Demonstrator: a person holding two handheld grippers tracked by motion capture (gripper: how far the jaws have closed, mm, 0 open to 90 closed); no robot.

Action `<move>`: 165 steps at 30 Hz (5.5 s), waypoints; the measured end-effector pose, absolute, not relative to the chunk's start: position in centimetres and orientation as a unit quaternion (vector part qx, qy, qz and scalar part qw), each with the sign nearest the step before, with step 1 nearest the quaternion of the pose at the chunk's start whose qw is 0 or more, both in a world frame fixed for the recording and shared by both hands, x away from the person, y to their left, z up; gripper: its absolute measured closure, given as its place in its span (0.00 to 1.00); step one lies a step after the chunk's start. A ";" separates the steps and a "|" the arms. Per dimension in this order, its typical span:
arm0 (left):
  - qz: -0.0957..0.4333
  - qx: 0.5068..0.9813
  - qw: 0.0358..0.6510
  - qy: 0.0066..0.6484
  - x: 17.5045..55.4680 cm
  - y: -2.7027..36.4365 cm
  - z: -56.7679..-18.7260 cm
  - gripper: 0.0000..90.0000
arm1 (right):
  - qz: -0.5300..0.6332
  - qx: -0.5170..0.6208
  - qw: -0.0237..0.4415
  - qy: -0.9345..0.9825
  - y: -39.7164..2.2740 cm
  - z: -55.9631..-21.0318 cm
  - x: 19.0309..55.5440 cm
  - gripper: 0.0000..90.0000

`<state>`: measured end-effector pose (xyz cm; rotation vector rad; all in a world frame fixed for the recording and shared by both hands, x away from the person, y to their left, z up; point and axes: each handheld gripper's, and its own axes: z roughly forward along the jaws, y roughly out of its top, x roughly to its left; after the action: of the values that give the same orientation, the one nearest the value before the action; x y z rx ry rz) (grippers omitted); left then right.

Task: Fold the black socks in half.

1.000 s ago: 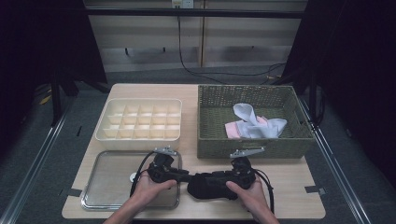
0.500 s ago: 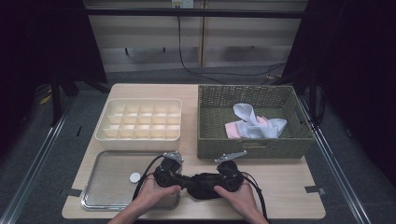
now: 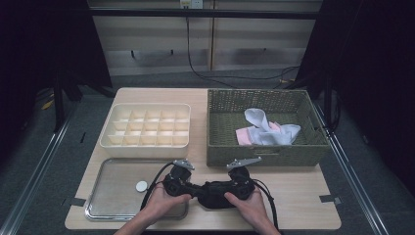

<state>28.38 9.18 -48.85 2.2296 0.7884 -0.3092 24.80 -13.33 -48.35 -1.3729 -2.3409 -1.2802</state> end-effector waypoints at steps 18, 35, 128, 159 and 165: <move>-0.128 0.849 0.422 0.292 28.3 9.3 -46.2 0.75 | -0.410 -0.511 0.026 -0.755 -20.1 -46.7 22.9 0.64; -0.149 0.865 0.400 0.266 27.6 4.2 -47.3 0.76 | -0.382 -0.543 0.031 -0.747 -21.5 -49.2 22.7 0.59; -0.165 0.865 0.384 0.279 27.7 3.4 -50.0 0.86 | -0.437 -0.478 0.071 -0.759 -18.7 -46.8 22.6 0.89; -0.193 0.812 0.445 0.325 30.0 5.5 -48.5 0.71 | -0.433 -0.469 0.071 -0.766 -17.3 -48.4 22.6 0.89; -0.185 0.818 0.443 0.318 29.9 5.5 -48.6 0.89 | -0.433 -0.468 0.069 -0.767 -17.2 -48.0 22.4 0.81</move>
<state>29.85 5.50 -48.62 2.0282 0.7895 -0.4579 22.43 -17.23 -47.96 -1.4095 -2.3099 -1.3040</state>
